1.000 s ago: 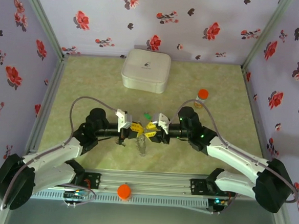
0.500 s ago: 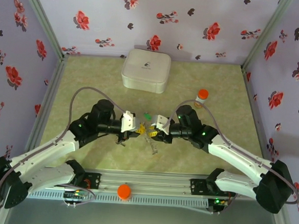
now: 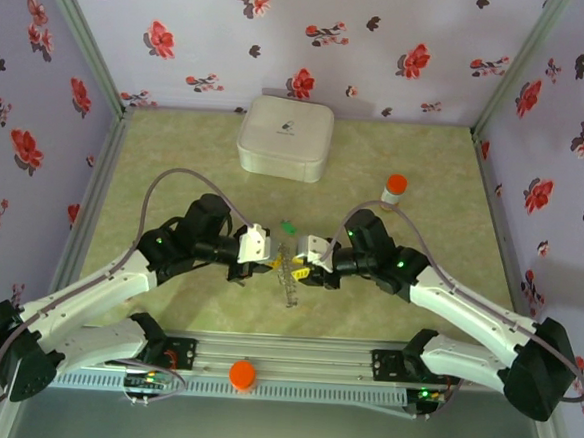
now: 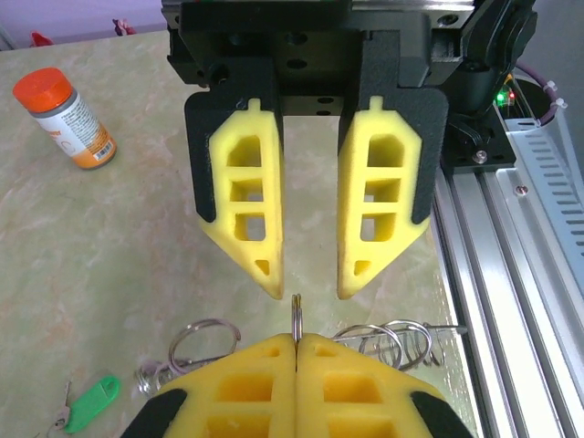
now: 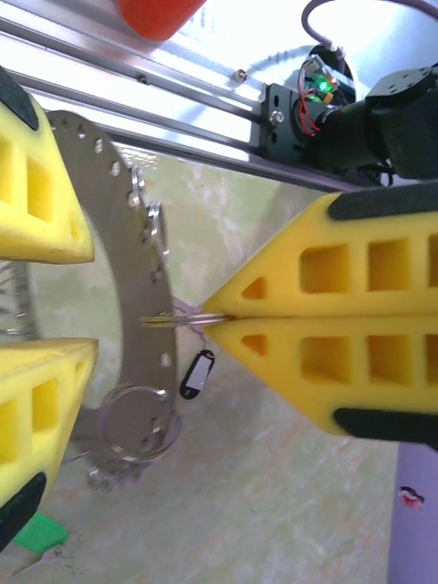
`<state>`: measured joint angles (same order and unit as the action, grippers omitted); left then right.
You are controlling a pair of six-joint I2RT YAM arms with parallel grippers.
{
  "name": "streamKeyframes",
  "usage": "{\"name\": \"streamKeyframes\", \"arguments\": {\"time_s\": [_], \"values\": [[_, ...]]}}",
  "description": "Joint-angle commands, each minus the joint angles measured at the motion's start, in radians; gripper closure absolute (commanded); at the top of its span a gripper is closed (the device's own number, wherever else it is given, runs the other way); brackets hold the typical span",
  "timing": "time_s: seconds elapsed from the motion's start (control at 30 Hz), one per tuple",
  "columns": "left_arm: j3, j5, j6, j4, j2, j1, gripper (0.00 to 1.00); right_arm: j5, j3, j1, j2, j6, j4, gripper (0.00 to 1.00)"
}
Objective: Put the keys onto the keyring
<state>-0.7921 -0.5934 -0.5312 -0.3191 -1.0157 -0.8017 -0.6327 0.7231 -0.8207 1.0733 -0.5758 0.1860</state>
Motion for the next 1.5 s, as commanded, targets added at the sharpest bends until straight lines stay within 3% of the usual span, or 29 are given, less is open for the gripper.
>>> {"name": "streamKeyframes", "arguments": {"time_s": [0.0, 0.33, 0.87, 0.97, 1.03, 1.13, 1.17, 1.2, 1.27, 1.33, 1.47], "values": [[-0.035, -0.003, -0.021, 0.001, -0.007, -0.011, 1.0, -0.038, 0.013, -0.021, -0.007, 0.025, -0.084, 0.73], [-0.031, -0.003, -0.021, 0.005, -0.003, -0.019, 1.0, 0.034, 0.013, -0.045, 0.024, 0.04, -0.139, 0.76], [-0.044, 0.029, -0.039, -0.013, -0.014, -0.034, 1.0, 0.021, 0.033, -0.047, 0.039, 0.016, -0.079, 0.86], [-0.041, 0.029, -0.04, -0.009, -0.012, -0.037, 1.0, 0.022, 0.034, -0.047, 0.039, 0.014, -0.08, 0.9], [-0.039, 0.029, -0.034, -0.001, -0.008, -0.039, 1.0, 0.021, 0.035, -0.047, 0.039, 0.007, -0.074, 0.99], [-0.035, 0.038, -0.027, 0.015, -0.001, -0.039, 1.0, 0.028, 0.027, -0.047, 0.029, 0.003, -0.083, 1.0], [-0.027, 0.058, -0.018, 0.027, 0.005, -0.039, 0.9, 0.03, 0.019, -0.047, 0.021, 0.005, -0.093, 1.0], [-0.012, 0.087, -0.013, 0.037, 0.017, -0.036, 0.71, 0.031, 0.007, -0.047, 0.009, 0.007, -0.112, 1.0], [0.025, 0.132, -0.013, 0.07, 0.052, -0.019, 0.55, 0.027, -0.015, -0.04, -0.015, 0.018, -0.145, 1.0], [0.073, 0.132, 0.007, 0.127, 0.094, 0.027, 0.51, -0.008, -0.032, -0.025, -0.035, 0.042, -0.183, 1.0], [0.161, 0.065, 0.062, 0.239, 0.148, 0.086, 0.53, -0.072, -0.071, 0.002, -0.056, 0.091, -0.276, 1.0]]}}
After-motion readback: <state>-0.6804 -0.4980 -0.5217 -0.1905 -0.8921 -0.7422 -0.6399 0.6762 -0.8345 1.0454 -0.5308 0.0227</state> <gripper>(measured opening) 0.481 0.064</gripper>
